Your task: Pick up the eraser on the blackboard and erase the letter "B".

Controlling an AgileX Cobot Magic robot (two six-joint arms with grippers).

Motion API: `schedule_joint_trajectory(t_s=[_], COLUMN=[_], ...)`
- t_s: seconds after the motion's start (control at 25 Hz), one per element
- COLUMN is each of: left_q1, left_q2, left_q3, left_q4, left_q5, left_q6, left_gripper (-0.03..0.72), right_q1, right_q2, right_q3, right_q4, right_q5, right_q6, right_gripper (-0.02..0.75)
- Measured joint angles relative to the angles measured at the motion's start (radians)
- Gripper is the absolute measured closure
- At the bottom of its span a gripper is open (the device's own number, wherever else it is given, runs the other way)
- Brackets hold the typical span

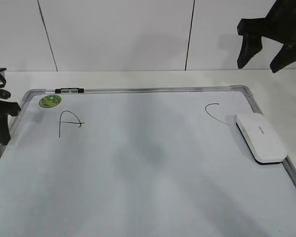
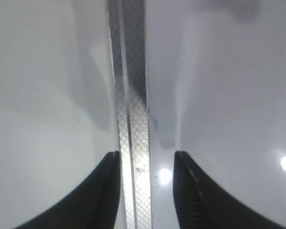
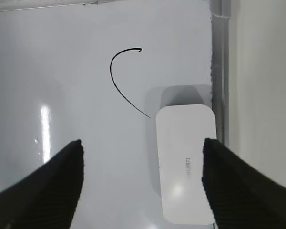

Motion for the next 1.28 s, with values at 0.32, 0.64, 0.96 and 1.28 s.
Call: schedule_joint_trajectory(t_s=[0.32,0.64,0.96,1.28], left_q1=[0.000,0.000,0.000,0.000], left_q2=[-0.126,-0.260,-0.494,-0.829], left_q3=[-0.070,-0.072,0.026,0.165], left_q4=[0.062,0.087,0.083,0.083], left_q5=[0.136,0.212,0.217,0.232], left_q6=[0.000,0.000,0.000,0.000], left_gripper=[0.401,0.440,0.452,0.453], right_q1=[0.000,0.000,0.000,0.000], right_q2=[-0.073,-0.279,-0.521,-0.788], right_q3=[0.000,0.143,0.446,0.723], right_q4=[0.010,0.010,0.010,0.042], right_q5=[0.004,0.006,0.012,0.014], right_q6=[0.000,0.002,0.002,0.002], right_gripper=[0.146,0.148,0.148,0.149])
